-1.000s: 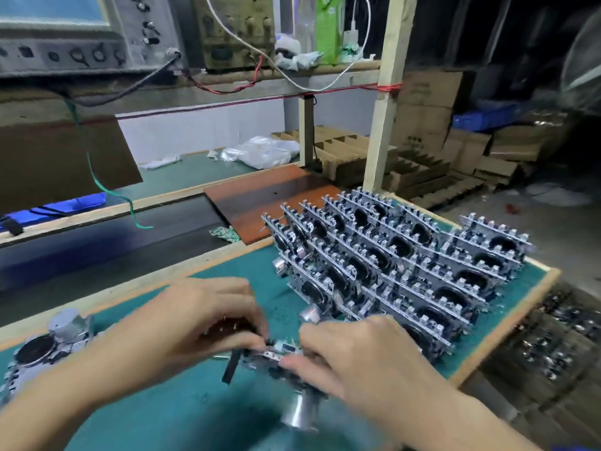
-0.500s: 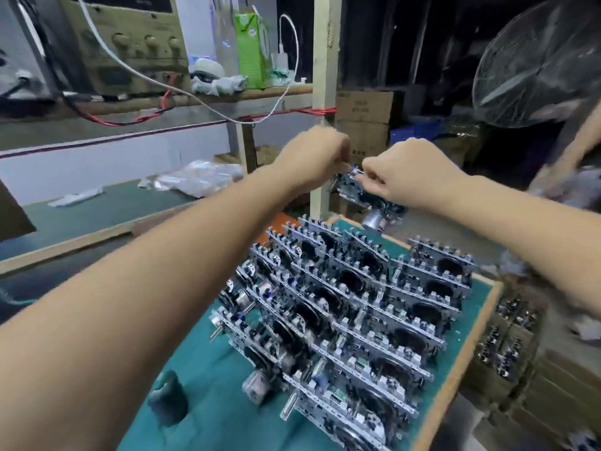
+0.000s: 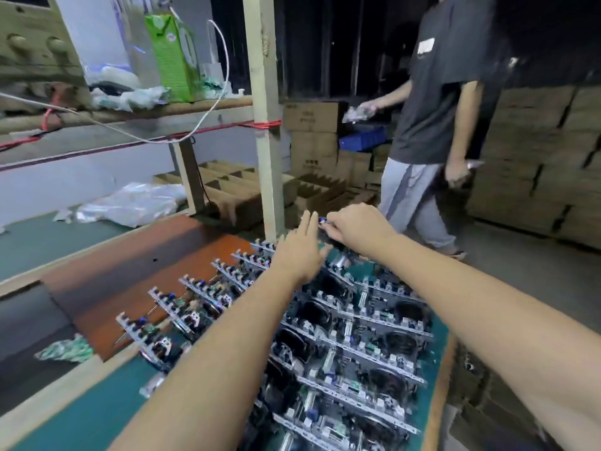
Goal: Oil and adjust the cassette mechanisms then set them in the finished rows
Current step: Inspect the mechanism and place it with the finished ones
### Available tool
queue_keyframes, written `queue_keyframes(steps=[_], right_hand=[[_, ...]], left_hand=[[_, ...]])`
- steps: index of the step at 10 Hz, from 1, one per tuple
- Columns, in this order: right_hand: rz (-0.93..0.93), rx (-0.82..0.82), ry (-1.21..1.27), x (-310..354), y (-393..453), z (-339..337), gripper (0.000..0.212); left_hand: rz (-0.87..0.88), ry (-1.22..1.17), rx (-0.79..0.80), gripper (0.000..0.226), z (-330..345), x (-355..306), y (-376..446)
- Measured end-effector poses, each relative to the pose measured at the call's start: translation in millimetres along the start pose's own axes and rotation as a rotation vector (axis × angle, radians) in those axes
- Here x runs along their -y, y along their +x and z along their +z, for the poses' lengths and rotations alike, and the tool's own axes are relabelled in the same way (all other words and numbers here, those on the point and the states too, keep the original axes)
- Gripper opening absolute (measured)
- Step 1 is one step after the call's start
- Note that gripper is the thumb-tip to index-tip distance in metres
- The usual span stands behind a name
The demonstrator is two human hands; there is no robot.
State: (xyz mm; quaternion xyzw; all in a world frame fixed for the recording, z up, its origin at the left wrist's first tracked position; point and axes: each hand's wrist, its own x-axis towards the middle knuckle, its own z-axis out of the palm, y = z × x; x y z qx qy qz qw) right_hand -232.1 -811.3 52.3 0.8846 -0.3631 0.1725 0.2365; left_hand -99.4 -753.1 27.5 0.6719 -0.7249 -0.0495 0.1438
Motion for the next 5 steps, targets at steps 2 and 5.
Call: queue_keyframes(steps=[2,5], right_hand=[[-0.018,0.242,0.039,-4.8,-15.1,15.2,0.033],[0.074,0.276,-0.287,15.9,-19.7,-5.6,0.03]], left_hand=[[-0.003,0.132,0.094,0.057,20.4,-3.4,2.8],[0.027,0.166,0.099,0.058,18.8,2.1,-7.0]])
